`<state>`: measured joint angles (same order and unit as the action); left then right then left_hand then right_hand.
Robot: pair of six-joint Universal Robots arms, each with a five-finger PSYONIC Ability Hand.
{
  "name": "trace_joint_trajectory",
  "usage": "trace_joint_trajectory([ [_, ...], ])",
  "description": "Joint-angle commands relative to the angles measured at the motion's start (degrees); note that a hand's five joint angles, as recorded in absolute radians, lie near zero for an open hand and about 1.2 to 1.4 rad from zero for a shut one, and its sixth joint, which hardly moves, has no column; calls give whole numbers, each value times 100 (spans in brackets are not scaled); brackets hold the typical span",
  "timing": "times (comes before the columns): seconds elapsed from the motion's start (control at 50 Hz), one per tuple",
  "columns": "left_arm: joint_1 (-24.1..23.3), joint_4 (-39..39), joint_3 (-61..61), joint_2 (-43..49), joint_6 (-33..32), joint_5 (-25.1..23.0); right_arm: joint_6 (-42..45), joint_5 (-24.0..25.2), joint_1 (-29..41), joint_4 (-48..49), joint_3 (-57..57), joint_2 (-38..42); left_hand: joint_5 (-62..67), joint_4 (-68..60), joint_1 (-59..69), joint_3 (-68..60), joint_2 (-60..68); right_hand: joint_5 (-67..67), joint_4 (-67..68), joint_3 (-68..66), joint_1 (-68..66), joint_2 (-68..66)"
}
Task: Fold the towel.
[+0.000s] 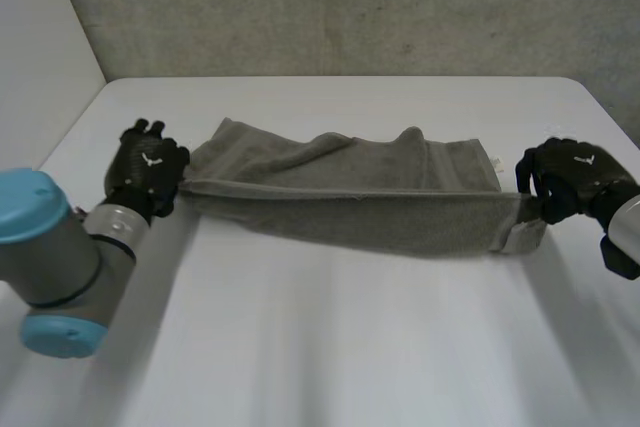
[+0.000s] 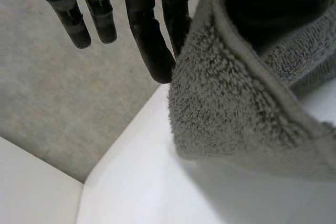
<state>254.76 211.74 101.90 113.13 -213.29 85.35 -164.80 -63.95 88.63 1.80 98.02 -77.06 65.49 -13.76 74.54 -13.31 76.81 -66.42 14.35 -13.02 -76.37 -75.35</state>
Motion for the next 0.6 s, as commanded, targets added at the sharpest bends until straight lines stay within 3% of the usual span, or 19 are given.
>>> trace_joint_trajectory([
  [0.02,21,-564,278,-1214,51,-230,545,339,23,-1068,-309,-662,451,376,546,331,319,-358,-435,302,-363,-465],
  [0.14,170,-572,436,-1372,165,-335,1354,269,163,-1024,-441,121,451,376,546,331,319,-358,-435,302,-363,-465],
  [0.18,179,-572,445,-1267,218,-344,1617,49,243,-1042,-520,428,451,376,546,331,319,-358,-435,302,-363,-465],
  [0.22,170,-590,436,-908,244,-353,2212,-650,461,-1033,-678,918,451,376,546,331,319,-358,-435,302,-363,-465],
  [0.24,170,-590,436,-906,244,-353,2215,-654,462,-1033,-678,920,451,376,546,331,319,-358,-435,302,-363,-465],
  [0.26,170,-599,436,-784,244,-353,2380,-1011,541,-1033,-705,1077,451,376,546,331,319,2600,-435,302,2595,2493],
  [0.28,170,-599,436,-783,244,-353,2443,-1327,620,-989,-722,1183,451,376,546,331,319,4611,-435,302,4606,4504],
  [0.38,197,-590,375,-590,244,-362,1971,-1577,778,-586,-644,1211,451,376,546,331,319,5435,-435,302,5430,5327],
  [0.5,206,-599,401,-607,244,-353,978,-1594,946,-506,-573,1219,451,376,546,331,319,5507,-435,302,5502,5400],
  [0.6,197,-599,419,-634,253,-353,756,-1577,937,-514,-407,1211,451,376,546,331,319,5440,-435,302,5434,5332],
])
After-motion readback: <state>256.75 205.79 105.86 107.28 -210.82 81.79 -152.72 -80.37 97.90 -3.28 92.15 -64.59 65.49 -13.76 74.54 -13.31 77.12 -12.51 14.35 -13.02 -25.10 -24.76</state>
